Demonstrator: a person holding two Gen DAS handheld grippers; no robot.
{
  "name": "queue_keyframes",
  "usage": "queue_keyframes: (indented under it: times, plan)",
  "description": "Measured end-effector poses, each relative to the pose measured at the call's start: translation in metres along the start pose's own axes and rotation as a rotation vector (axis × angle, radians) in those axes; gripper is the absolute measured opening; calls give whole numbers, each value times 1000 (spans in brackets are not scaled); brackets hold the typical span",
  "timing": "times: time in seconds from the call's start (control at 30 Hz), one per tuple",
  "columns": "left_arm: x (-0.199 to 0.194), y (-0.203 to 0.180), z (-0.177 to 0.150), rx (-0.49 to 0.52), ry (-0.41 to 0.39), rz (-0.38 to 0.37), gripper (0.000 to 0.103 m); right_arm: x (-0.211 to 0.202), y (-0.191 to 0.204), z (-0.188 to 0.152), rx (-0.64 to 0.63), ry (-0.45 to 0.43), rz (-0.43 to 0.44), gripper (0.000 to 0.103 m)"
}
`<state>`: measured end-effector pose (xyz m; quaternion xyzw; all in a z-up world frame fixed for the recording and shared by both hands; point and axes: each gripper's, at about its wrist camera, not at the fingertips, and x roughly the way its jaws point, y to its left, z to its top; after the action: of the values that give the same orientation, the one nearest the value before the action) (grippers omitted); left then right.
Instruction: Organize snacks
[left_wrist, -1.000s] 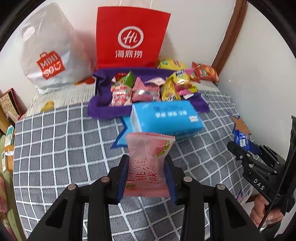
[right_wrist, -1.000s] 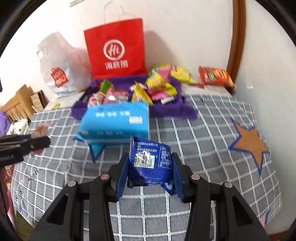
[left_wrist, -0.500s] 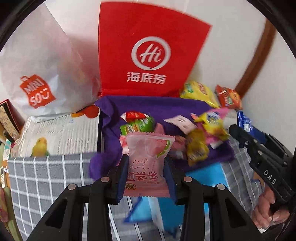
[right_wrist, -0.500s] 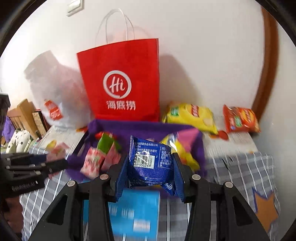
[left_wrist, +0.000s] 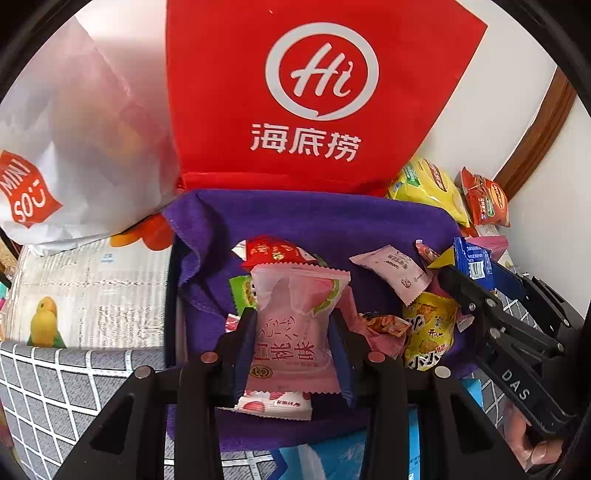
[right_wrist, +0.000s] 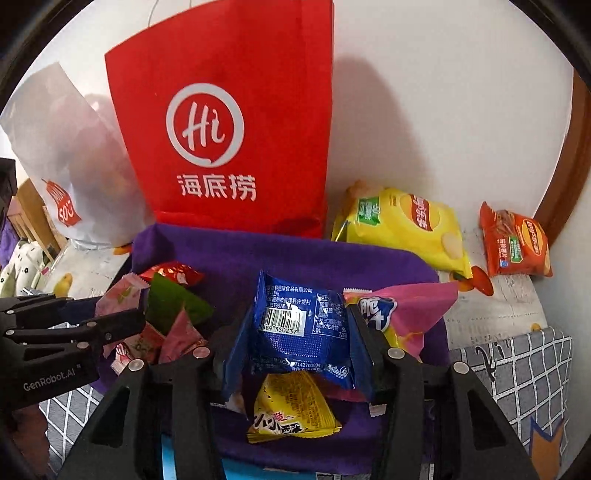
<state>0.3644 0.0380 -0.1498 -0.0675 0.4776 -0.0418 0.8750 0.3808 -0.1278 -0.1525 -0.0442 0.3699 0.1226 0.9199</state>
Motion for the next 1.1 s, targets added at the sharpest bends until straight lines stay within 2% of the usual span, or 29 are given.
queue_keyframes:
  times: [0.07, 0.13, 0.27, 0.5, 0.73, 0.8, 0.87, 1.1]
  plan:
    - [2, -2, 3, -3, 4, -2, 41, 0, 0, 0, -6, 4, 3, 54]
    - [0, -4, 4, -7, 2, -3, 60, -3, 0, 1, -11, 8, -3, 58]
    - [-27, -11, -1, 13, -34, 13, 66, -25, 1, 5, -3, -18, -21, 68]
    - [-101, -23, -33, 31, -107, 11, 69, -102, -1, -6, 50, -55, -39, 70]
    - [-176, -39, -90, 47, -196, 30, 83, -184, 1, -49, 86, -85, -58, 74]
    - [-189, -42, -104, 52, -215, 33, 86, -203, 2, -63, 92, -95, -71, 81]
    - [-203, -45, -118, 52, -238, 37, 88, -224, 2, -78, 90, -115, -80, 93]
    - [-231, -56, -150, 44, -288, 22, 90, -270, 1, -114, 80, -157, -123, 101]
